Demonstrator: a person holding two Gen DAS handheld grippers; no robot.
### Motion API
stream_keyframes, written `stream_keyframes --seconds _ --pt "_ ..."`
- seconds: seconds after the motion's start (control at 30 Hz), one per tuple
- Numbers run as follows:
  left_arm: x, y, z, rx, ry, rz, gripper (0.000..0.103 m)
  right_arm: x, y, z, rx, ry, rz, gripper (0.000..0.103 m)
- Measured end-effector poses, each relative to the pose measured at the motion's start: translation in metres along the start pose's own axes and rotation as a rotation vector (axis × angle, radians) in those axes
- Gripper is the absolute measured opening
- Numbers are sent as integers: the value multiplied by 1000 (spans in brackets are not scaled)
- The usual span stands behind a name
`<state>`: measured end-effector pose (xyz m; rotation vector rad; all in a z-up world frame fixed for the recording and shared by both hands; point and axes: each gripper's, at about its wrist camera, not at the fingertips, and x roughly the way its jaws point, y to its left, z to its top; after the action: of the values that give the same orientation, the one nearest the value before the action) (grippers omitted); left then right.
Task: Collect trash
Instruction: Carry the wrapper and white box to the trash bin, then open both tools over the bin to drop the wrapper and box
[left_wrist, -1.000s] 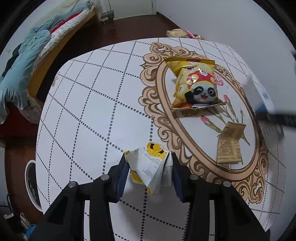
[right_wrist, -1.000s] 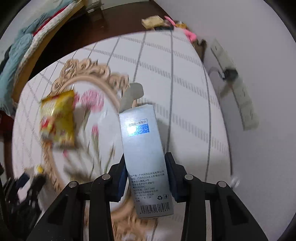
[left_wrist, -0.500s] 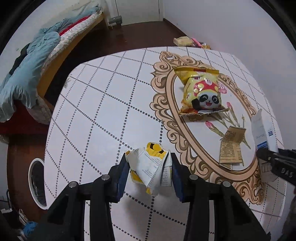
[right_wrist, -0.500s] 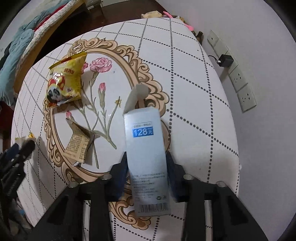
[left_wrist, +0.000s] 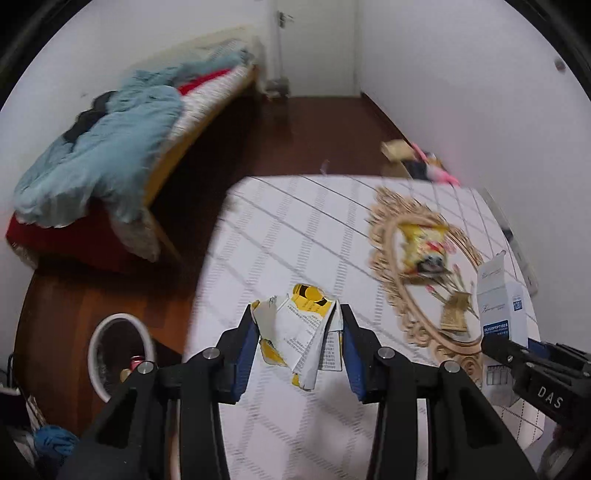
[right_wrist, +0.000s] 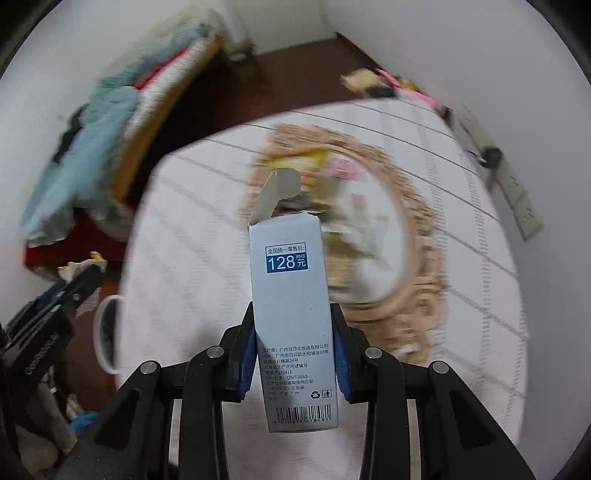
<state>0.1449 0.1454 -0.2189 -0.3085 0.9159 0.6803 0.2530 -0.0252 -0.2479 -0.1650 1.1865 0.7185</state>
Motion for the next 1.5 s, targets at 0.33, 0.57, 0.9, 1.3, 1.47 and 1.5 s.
stream_keyframes --seconds 0.33,0.57,0.9,1.3,1.47,1.5 --pt "-52 185 -27 -132 -51 259 38 1 210 -23 -203 6 221 37" --pt "-2 318 -73 -250 66 409 38 109 358 -62 -328 171 261 37" --pt "105 416 -133 -378 256 395 39 287 462 -96 -395 381 234 37" --pt "158 430 -150 -445 335 284 43 375 488 -99 -420 459 227 38" --pt "159 434 -154 -471 343 281 47 385 482 -96 -409 469 236 68" --pt "159 434 -155 -473 344 280 51 383 480 -94 -411 458 233 76"
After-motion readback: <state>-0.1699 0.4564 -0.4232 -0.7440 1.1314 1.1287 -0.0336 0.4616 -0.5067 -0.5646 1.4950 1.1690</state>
